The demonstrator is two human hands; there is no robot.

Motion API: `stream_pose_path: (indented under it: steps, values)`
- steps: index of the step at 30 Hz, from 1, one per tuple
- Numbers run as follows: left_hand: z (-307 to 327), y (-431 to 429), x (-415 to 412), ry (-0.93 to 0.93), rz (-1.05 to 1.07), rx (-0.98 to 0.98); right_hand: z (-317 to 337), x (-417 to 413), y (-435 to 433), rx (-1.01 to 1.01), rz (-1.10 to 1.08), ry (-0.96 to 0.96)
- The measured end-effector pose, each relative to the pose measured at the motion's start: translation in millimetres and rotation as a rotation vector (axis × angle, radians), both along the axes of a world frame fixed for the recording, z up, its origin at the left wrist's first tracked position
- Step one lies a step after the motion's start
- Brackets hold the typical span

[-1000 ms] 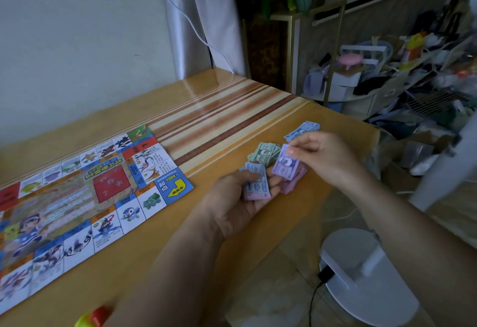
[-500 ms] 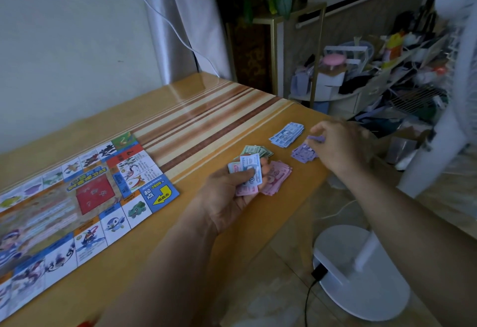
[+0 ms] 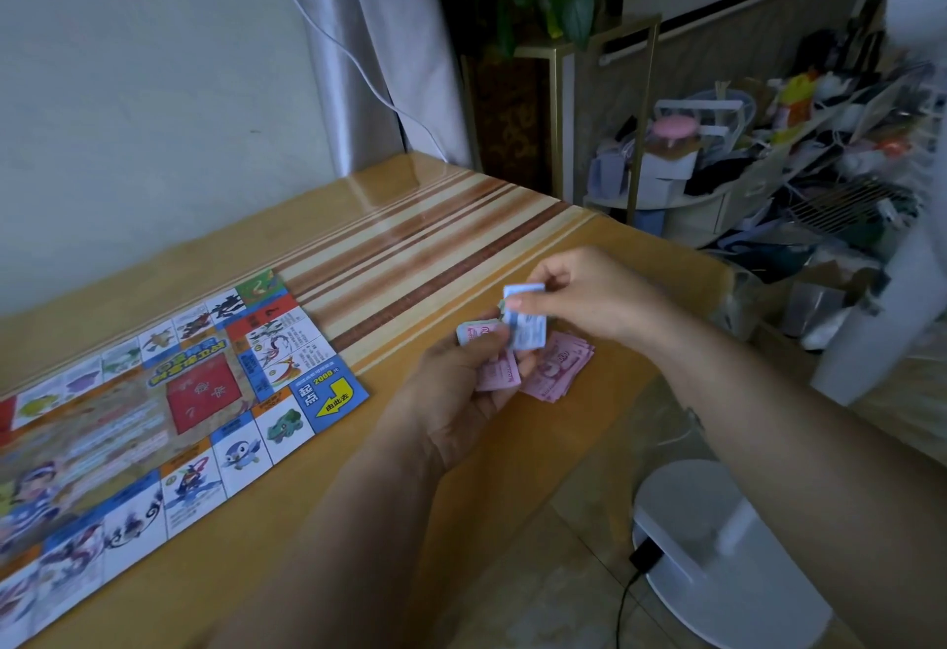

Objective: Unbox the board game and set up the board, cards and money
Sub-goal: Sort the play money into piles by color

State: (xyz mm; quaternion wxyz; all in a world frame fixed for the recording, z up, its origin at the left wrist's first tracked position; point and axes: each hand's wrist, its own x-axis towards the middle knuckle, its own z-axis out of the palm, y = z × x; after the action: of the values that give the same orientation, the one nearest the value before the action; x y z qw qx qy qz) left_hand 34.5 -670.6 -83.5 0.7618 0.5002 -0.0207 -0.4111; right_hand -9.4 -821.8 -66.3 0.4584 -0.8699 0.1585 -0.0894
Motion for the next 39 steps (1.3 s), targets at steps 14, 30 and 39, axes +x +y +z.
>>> stream_pose_path:
  steps: [14,30,39]
  values:
    - [2,5,11,0.182,0.125,-0.169,-53,54,-76,-0.674,-0.573,0.083]
    - [-7,21,14,-0.166,0.032,0.066,4,22,21,-0.124,0.176,0.012]
    - [-6,32,12,0.108,0.118,-0.096,-41,-15,15,-0.328,-0.176,-0.117]
